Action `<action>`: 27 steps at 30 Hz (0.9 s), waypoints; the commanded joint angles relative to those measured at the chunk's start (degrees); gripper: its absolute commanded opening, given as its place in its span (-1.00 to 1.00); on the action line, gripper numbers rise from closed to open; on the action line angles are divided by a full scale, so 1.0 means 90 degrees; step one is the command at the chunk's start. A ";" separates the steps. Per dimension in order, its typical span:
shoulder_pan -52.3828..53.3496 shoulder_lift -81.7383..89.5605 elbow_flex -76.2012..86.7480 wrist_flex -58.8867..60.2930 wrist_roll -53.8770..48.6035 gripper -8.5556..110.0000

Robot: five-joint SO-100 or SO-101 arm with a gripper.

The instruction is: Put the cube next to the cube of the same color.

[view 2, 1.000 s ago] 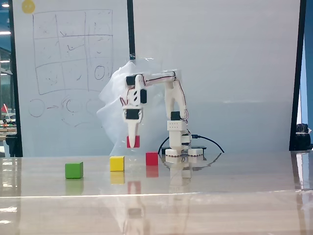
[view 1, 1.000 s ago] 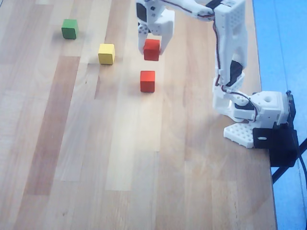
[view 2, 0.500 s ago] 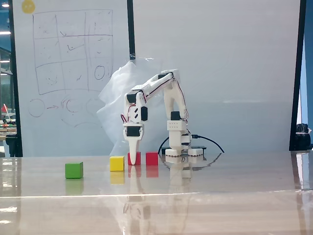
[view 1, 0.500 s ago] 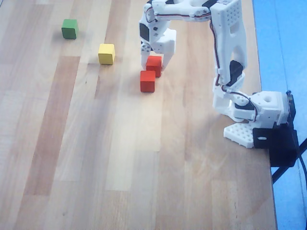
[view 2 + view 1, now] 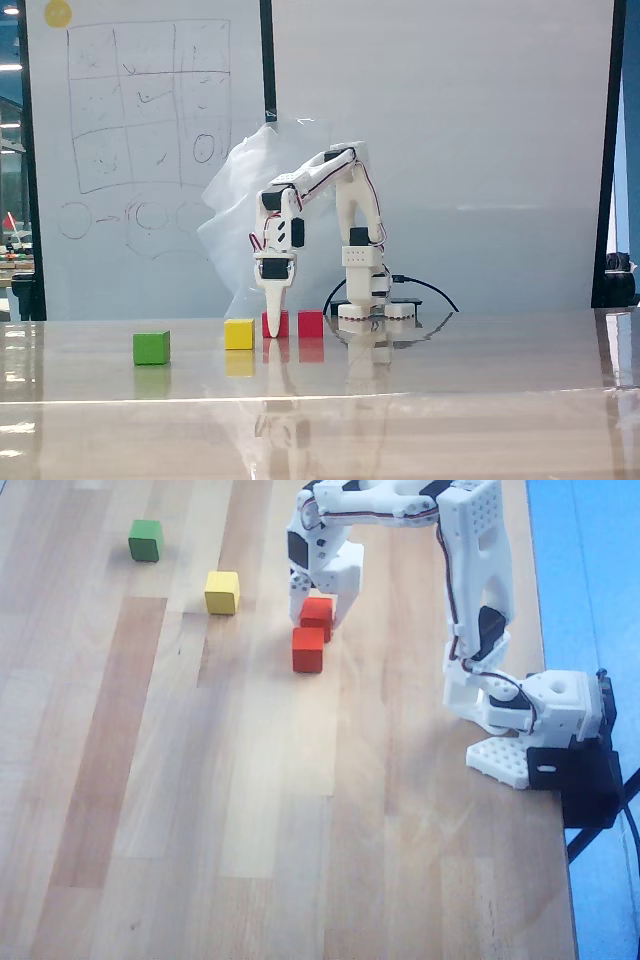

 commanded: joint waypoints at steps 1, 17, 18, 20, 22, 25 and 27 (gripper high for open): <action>-0.0186 0.0605 -0.0342 0.0303 -0.0029 -0.32; -0.0439 0.2998 -0.2295 0.3135 -0.0039 -0.30; -0.0576 0.3232 -0.2295 0.3369 -0.0020 -0.30; -0.0928 0.3711 -0.2295 0.3750 0.0000 -0.30; -0.1348 0.4258 -0.2275 0.4004 0.0225 -0.31; -0.2158 0.5195 -0.2148 0.4238 0.0947 -0.41; -0.2627 0.5742 -0.1973 0.4189 0.1514 -0.54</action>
